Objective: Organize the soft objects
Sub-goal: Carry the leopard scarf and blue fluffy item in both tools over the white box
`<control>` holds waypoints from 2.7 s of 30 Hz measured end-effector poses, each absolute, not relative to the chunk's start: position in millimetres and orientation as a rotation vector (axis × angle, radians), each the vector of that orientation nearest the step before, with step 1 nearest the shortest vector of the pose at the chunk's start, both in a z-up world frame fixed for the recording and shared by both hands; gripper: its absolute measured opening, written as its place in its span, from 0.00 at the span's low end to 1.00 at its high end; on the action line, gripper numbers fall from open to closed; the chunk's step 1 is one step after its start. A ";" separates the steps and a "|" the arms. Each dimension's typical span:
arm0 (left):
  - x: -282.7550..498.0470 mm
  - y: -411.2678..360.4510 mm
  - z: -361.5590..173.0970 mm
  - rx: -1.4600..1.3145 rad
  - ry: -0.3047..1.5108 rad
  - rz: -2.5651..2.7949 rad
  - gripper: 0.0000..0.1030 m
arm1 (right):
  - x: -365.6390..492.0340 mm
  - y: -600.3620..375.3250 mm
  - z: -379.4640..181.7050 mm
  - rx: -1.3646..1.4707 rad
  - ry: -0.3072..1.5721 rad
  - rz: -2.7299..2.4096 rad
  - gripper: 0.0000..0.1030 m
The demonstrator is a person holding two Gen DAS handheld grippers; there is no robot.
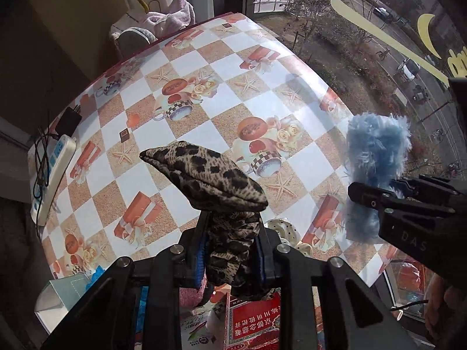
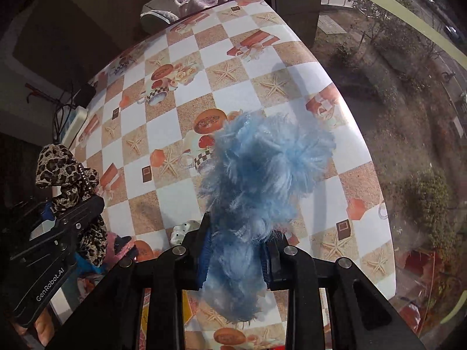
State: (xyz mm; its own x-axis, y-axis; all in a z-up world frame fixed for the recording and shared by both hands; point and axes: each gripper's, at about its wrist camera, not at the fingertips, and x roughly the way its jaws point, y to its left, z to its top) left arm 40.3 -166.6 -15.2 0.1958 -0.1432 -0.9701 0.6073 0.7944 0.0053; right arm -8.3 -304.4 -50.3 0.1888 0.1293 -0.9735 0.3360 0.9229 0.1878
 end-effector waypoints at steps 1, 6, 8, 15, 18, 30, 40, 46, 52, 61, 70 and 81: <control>31.1 -172.2 -9.6 0.447 1.261 -0.579 0.28 | -15.9 -304.7 -46.4 0.396 1.383 -0.163 0.29; -19.7 -193.0 16.5 0.507 1.204 -0.730 0.28 | -56.4 -305.5 -27.7 0.346 1.385 -0.246 0.29; -41.5 -196.6 23.9 0.533 1.189 -0.794 0.28 | -73.5 -304.8 -22.4 0.335 1.389 -0.268 0.29; -106.3 -186.9 33.2 0.640 1.170 -0.969 0.28 | -123.9 -289.9 -13.5 0.312 1.422 -0.296 0.29; -125.1 -174.4 34.0 0.679 1.165 -1.023 0.28 | -138.6 -276.7 -13.6 0.310 1.438 -0.287 0.29; -136.5 -76.7 35.0 0.696 1.139 -0.932 0.28 | -172.4 -180.0 -23.4 0.205 1.540 -0.058 0.29; -96.9 34.2 23.3 0.520 1.212 -0.609 0.28 | -170.1 -72.1 -15.8 0.008 1.554 0.292 0.29; -92.4 92.2 18.1 0.431 1.232 -0.442 0.28 | -144.4 -31.8 5.4 -0.073 1.505 0.388 0.29; -96.9 139.4 11.0 0.335 1.252 -0.304 0.28 | -116.4 15.1 20.6 -0.152 1.458 0.478 0.29; -110.3 181.9 -2.0 0.238 1.287 -0.181 0.28 | -102.8 79.7 22.4 -0.299 1.447 0.601 0.29; -118.7 212.2 -11.3 0.147 1.322 -0.098 0.28 | -98.9 107.5 14.5 -0.374 1.475 0.649 0.29; -118.5 236.1 -23.0 0.074 1.376 -0.006 0.29 | -83.7 126.6 11.9 -0.356 1.481 0.693 0.29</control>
State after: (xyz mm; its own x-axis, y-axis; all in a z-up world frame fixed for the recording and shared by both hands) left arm -118.5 236.1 -23.0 0.1936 0.0391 -0.9803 0.0478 0.9976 0.0493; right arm -83.7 126.6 11.9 -0.0528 0.2043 -0.9775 -0.6190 0.7614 0.1926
